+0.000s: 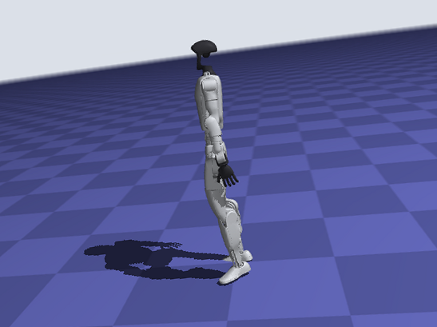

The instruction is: In place motions

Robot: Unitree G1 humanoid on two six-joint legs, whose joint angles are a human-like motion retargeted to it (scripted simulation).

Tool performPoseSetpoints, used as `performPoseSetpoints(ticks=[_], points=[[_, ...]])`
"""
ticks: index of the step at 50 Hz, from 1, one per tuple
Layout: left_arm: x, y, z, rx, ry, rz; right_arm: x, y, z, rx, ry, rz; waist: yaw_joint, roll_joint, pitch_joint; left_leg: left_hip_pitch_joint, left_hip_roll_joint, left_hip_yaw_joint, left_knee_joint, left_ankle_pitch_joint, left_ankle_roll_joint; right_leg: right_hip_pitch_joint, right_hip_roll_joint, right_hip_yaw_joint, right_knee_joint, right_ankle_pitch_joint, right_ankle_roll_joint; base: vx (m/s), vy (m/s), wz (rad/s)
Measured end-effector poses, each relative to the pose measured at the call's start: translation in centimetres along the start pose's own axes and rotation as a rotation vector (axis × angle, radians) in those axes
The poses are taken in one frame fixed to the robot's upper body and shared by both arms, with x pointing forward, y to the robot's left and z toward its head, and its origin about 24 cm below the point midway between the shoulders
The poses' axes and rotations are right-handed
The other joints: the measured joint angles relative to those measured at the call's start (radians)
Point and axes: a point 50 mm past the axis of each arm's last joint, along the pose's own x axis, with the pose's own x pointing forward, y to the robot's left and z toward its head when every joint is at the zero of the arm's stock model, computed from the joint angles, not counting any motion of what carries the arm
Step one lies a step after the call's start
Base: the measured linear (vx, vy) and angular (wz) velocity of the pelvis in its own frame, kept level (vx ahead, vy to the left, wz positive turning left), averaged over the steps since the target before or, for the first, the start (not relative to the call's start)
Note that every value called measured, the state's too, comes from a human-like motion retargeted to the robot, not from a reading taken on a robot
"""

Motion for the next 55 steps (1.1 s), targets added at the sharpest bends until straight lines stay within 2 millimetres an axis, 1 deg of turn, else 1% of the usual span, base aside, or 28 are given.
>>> performPoseSetpoints(ticks=[2,4,5,7,9,11,13,15,18,20,22,25,27,29,31,32,35,37,38,40,42,43,45,47,49,51,53,55], points=[[-1.4,1.3,5.9,0.038,-0.174,0.016,-0.4,2.2,-7.0,0.036,0.269,0.112,0.001,-0.002,0.005,0.0,-0.003,-0.002,0.0,-0.001,0.004,0.007,-0.004,-0.007,-0.001,0.0,0.002,0.0,0.0,0.0],[-3.5,2.0,11.6,0.059,-0.36,0.022,-1.7,4.2,-12.9,0.074,0.463,0.202,0.003,-0.003,0.012,-0.003,-0.005,-0.007,0.001,-0.002,0.007,0.011,-0.008,-0.014,-0.002,-0.001,0.004,0.0,0.0,0.0],[-4.9,2.1,14.2,0.066,-0.452,0.023,-2.5,5.2,-15.6,0.097,0.543,0.237,0.004,-0.004,0.015,-0.005,-0.006,-0.01,0.002,-0.003,0.008,0.012,-0.01,-0.016,-0.002,-0.002,0.004,0.0,0.0,0.0],[-7.7,2.3,18.7,0.069,-0.627,0.026,-4.3,7.2,-19.7,0.153,0.648,0.261,0.006,-0.008,0.02,-0.008,-0.012,-0.024,0.004,-0.007,0.01,0.011,-0.016,-0.021,-0.002,-0.002,0.003,0.0,0.0,0.0],[-10.7,2.1,22.4,0.069,-0.79,0.03,-5.9,9.0,-22.8,0.212,0.719,0.27,0.014,-0.014,0.027,-0.011,-0.017,-0.037,0.01,-0.01,0.011,0.009,-0.022,-0.02,0.0,0.0,-0.001,-0.02,0.01,-0.2],[-13.5,1.9,25.1,0.08,-0.939,0.04,-7.3,10.4,-24.8,0.279,0.782,0.285,0.022,-0.019,0.037,-0.011,-0.02,-0.042,0.015,-0.013,0.011,0.008,-0.028,-0.021,0.002,0.002,-0.003,-0.03,0.0,-0.05],[-15.6,1.8,26.7,0.098,-1.052,0.064,-8.4,11.5,-25.9,0.345,0.841,0.303,0.027,-0.021,0.045,-0.011,-0.021,-0.042,0.018,-0.013,0.011,0.007,-0.031,-0.022,0.004,0.003,-0.006,-0.07,0.0,-0.03],[-16.7,1.8,27.4,0.108,-1.108,0.097,-8.7,11.9,-26.2,0.399,0.875,0.306,0.028,-0.018,0.05,-0.012,-0.02,-0.041,0.017,-0.012,0.012,0.007,-0.031,-0.026,0.003,0.003,-0.007,-0.06,0.02,0.07],[-15.5,1.7,26.6,0.124,-1.07,0.12,-7.4,11.1,-24.4,0.415,0.822,0.266,0.025,-0.006,0.044,-0.016,-0.016,-0.039,0.011,-0.008,0.014,0.007,-0.026,-0.029,0.002,0.002,-0.006,0.0,0.0,0.0],[-13.3,1.5,24.8,0.148,-0.985,0.098,-5.8,10.0,-22.1,0.392,0.738,0.228,0.022,0.006,0.03,-0.021,-0.011,-0.04,0.008,-0.007,0.015,0.004,-0.02,-0.03,0.0,0.002,-0.006,0.0,0.0,0.0],[-10.3,1.2,22.0,0.175,-0.854,0.054,-3.9,8.2,-18.8,0.355,0.622,0.192,0.025,0.017,0.023,-0.023,-0.007,-0.044,0.008,-0.008,0.015,-0.001,-0.013,-0.026,-0.001,0.003,-0.007,0.0,0.0,0.0],[-5.4,0.4,15.7,0.177,-0.613,-0.009,-1.4,5.0,-12.2,0.283,0.41,0.143,0.046,0.025,0.025,-0.009,-0.005,-0.037,0.005,-0.011,0.013,-0.004,-0.006,-0.009,0.002,0.008,-0.011,-0.01,-0.01,-0.15],[-2.4,-0.2,10.1,0.123,-0.428,-0.034,-0.3,2.4,-6.6,0.227,0.243,0.094,0.057,0.027,0.03,0.005,-0.003,-0.024,0.001,-0.013,0.01,-0.009,-0.002,0.009,0.005,0.012,-0.013,-0.03,-0.04,-0.34],[0.0,-1.3,3.3,0.034,-0.215,-0.064,-0.2,0.0,-0.2,0.17,0.052,0.04,0.06,0.028,0.031,0.016,0.001,-0.004,-0.004,-0.015,0.006,-0.017,0.004,0.028,0.007,0.015,-0.016,-0.02,-0.07,-0.38],[1.0,-3.2,-4.2,-0.083,0.024,-0.117,-1.1,-1.8,6.5,0.115,-0.151,-0.003,0.053,0.03,0.028,0.025,0.006,0.014,-0.009,-0.017,0.001,-0.026,0.011,0.046,0.01,0.017,-0.019,0.0,-0.06,-0.34],[1.0,-4.4,-7.9,-0.146,0.144,-0.153,-2.0,-2.3,9.8,0.089,-0.256,-0.02,0.047,0.032,0.026,0.028,0.009,0.022,-0.011,-0.017,-0.002,-0.031,0.015,0.055,0.012,0.017,-0.021,0.01,-0.06,-0.29],[-0.9,-8.3,-17.6,-0.336,0.463,-0.278,-6.0,-3.3,18.8,0.006,-0.571,-0.055,0.025,0.038,0.027,0.038,0.02,0.045,-0.018,-0.019,-0.01,-0.044,0.026,0.08,0.02,0.018,-0.022,0.02,-0.06,-0.27],[-2.6,-10.6,-21.9,-0.415,0.595,-0.328,-9.3,-3.6,23.2,-0.05,-0.76,-0.083,0.014,0.041,0.028,0.042,0.028,0.054,-0.019,-0.021,-0.014,-0.049,0.034,0.092,0.023,0.018,-0.022,0.01,-0.05,-0.22],[-3.3,-11.5,-23.4,-0.434,0.631,-0.335,-10.9,-3.8,24.9,-0.078,-0.846,-0.103,0.01,0.042,0.028,0.043,0.031,0.057,-0.019,-0.021,-0.016,-0.051,0.037,0.096,0.024,0.018,-0.022,0.0,0.0,0.0],[-4.3,-12.6,-25.5,-0.454,0.666,-0.328,-13.9,-4.4,27.4,-0.136,-0.995,-0.165,0.005,0.043,0.029,0.044,0.037,0.063,-0.018,-0.021,-0.019,-0.054,0.042,0.102,0.025,0.019,-0.023,0.0,0.0,0.0],[-4.9,-13.2,-26.4,-0.472,0.687,-0.304,-15.7,-5.0,28.6,-0.184,-1.084,-0.256,0.005,0.041,0.026,0.044,0.04,0.068,-0.018,-0.021,-0.021,-0.056,0.044,0.105,0.024,0.019,-0.023,0.0,0.0,0.0],[-5.0,-13.3,-26.7,-0.486,0.697,-0.293,-16.2,-5.3,28.8,-0.202,-1.104,-0.302,0.005,0.039,0.022,0.042,0.041,0.069,-0.017,-0.021,-0.022,-0.057,0.044,0.105,0.024,0.019,-0.023,0.0,0.0,0.0],[-4.8,-13.1,-26.3,-0.517,0.696,-0.278,-16.1,-5.6,28.6,-0.234,-1.106,-0.377,0.004,0.033,0.014,0.039,0.041,0.071,-0.017,-0.02,-0.023,-0.059,0.044,0.104,0.023,0.019,-0.024,0.03,-0.05,0.04],[-3.7,-12.2,-24.4,-0.536,0.651,-0.275,-14.7,-5.5,27.3,-0.258,-1.058,-0.398,0.001,0.027,0.005,0.035,0.04,0.07,-0.017,-0.018,-0.024,-0.06,0.042,0.101,0.021,0.018,-0.024,0.0,0.0,0.0],[-2.2,-10.5,-21.1,-0.517,0.561,-0.268,-12.2,-5.1,25.1,-0.261,-0.968,-0.363,-0.002,0.021,-0.002,0.029,0.038,0.067,-0.016,-0.016,-0.023,-0.059,0.041,0.095,0.02,0.016,-0.025,0.0,-0.01,0.1],[-0.6,-8.2,-16.7,-0.452,0.439,-0.244,-8.9,-4.5,21.6,-0.238,-0.829,-0.294,-0.001,0.017,-0.006,0.024,0.036,0.062,-0.016,-0.015,-0.022,-0.057,0.039,0.09,0.018,0.015,-0.024,-0.01,-0.01,0.2],[0.4,-5.6,-11.5,-0.354,0.304,-0.205,-5.4,-3.5,16.7,-0.192,-0.648,-0.208,0.002,0.013,-0.01,0.02,0.033,0.055,-0.015,-0.013,-0.019,-0.053,0.037,0.083,0.017,0.013,-0.023,0.0,0.02,0.2],[0.7,-3.2,-5.6,-0.251,0.155,-0.161,-2.4,-2.2,10.5,-0.131,-0.439,-0.122,0.003,0.008,-0.011,0.017,0.029,0.05,-0.014,-0.012,-0.016,-0.046,0.033,0.075,0.014,0.012,-0.022,0.01,0.01,0.09]])
